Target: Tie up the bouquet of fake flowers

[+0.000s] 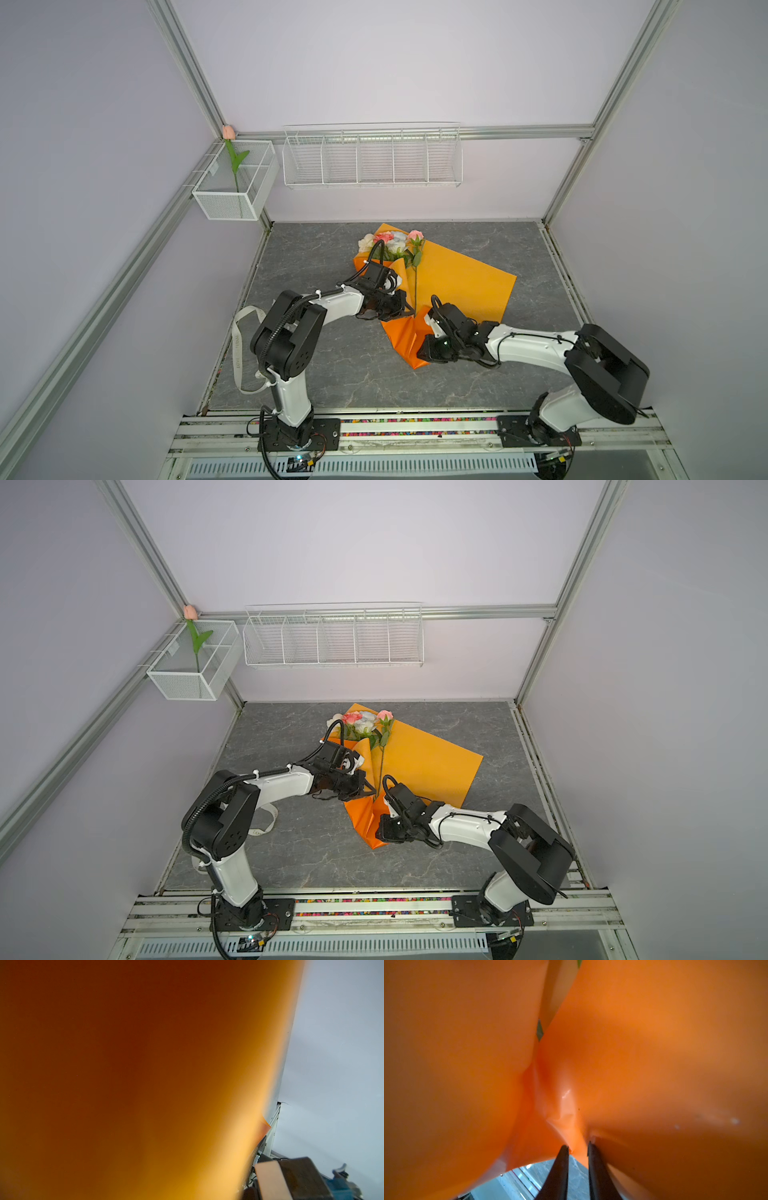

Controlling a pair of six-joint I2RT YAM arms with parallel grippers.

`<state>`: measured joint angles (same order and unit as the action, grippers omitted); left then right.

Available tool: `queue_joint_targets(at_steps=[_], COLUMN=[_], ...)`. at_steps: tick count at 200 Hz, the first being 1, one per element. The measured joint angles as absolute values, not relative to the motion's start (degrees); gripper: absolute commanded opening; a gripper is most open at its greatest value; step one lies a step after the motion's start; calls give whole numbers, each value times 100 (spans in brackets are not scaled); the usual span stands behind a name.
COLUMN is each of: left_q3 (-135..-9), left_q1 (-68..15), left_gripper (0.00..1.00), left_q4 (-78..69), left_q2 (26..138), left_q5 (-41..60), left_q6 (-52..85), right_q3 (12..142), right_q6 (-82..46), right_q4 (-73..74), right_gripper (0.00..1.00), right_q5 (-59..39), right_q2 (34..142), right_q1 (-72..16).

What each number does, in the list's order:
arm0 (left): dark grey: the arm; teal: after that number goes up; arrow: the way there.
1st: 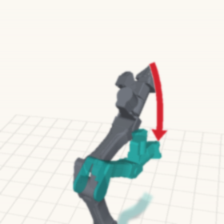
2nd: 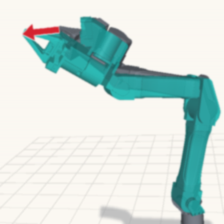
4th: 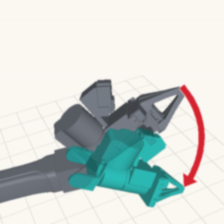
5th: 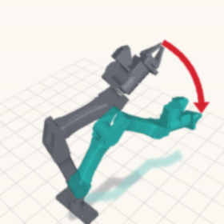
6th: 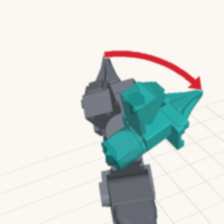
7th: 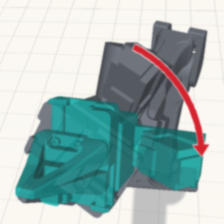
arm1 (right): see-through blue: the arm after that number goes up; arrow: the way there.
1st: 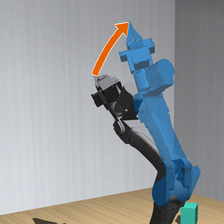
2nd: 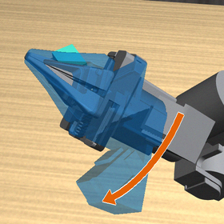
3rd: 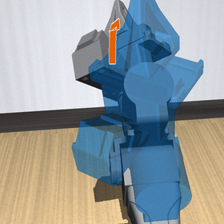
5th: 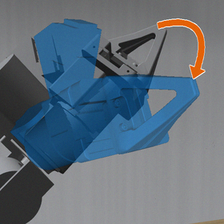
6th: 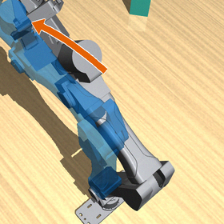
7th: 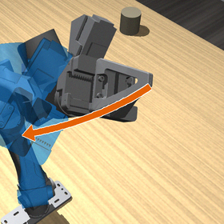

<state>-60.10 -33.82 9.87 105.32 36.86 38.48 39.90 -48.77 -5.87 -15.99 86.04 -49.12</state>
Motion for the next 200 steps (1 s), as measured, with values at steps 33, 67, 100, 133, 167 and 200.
queue_joint_targets(at_steps=[33,67,100,133,167,200], left_q3=[-6025,-6128,-6663,-7091,-7116,-7225], left_q1=[-3430,-3474,-3695,-3909,-3922,-3918], left_gripper=[0,0,0,0,1,1], left_q4=[1002,1109,1404,1767,2158,2421], left_q2=[10538,10538,10663,10965,11083,11093], left_q5=[3686,3686,3636,3426,3148,3000], left_q6=[3850,3820,3597,3393,3242,3076], right_q3=[4016,4027,4016,3999,3948,3859], right_q6=[-4764,-4670,-4663,-4668,-4668,-4685], right_q4=[-985,-1085,-930,-808,-679,-482], right_gripper=[20,15,14,15,18,22], right_q5=[-1498,-1476,-1564,-1590,-1632,-1680], right_q2=[8239,8538,8934,8936,8938,8908], right_q1=[-4742,-4624,-4619,-4619,-4611,-4611])
